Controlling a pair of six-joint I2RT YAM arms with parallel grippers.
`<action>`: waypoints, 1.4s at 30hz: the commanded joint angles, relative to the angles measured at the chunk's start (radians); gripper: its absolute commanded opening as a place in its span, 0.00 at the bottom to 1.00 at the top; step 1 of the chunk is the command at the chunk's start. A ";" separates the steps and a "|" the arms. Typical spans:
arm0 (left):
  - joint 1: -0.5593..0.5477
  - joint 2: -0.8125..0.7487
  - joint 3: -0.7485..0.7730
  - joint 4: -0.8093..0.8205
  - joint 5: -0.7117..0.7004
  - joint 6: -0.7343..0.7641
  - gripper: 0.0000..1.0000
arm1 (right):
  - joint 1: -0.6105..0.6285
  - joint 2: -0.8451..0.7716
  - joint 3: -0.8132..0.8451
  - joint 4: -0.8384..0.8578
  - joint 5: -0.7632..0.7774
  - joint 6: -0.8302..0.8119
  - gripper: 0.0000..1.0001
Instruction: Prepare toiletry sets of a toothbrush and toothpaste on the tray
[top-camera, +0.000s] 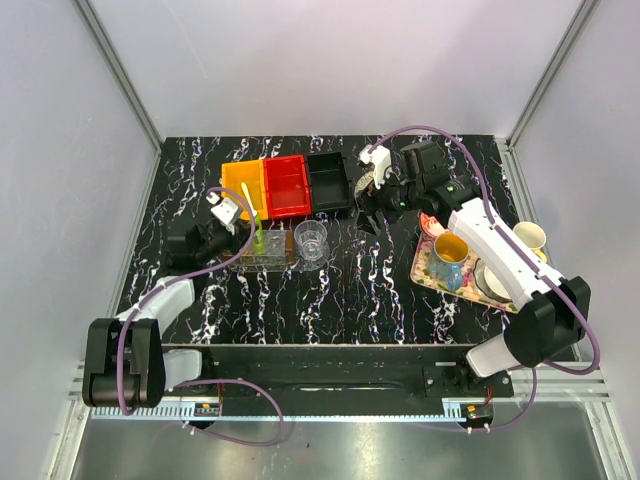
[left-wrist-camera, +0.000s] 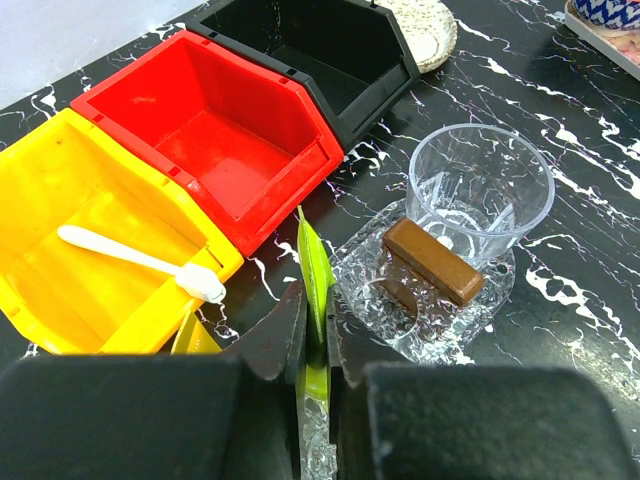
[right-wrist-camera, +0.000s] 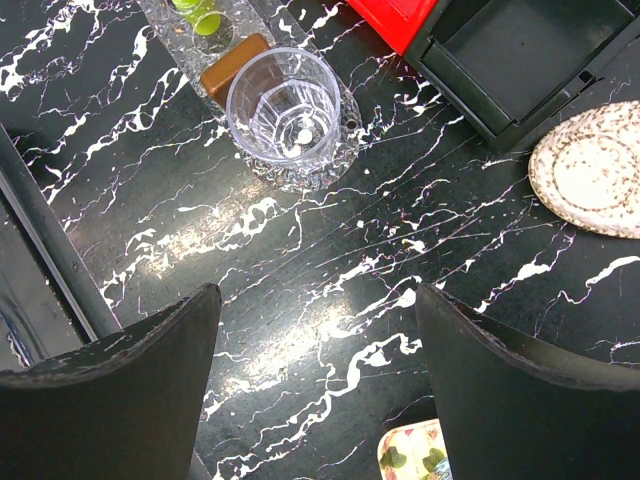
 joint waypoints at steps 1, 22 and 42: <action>0.006 0.005 -0.002 0.103 0.039 0.019 0.10 | -0.005 0.000 -0.002 0.034 -0.017 0.004 0.84; 0.006 0.011 0.004 0.075 0.044 0.045 0.22 | -0.005 0.011 0.012 0.031 -0.020 0.005 0.85; 0.006 -0.133 0.114 -0.078 0.022 0.004 0.38 | -0.004 0.014 0.015 0.031 -0.026 0.007 0.85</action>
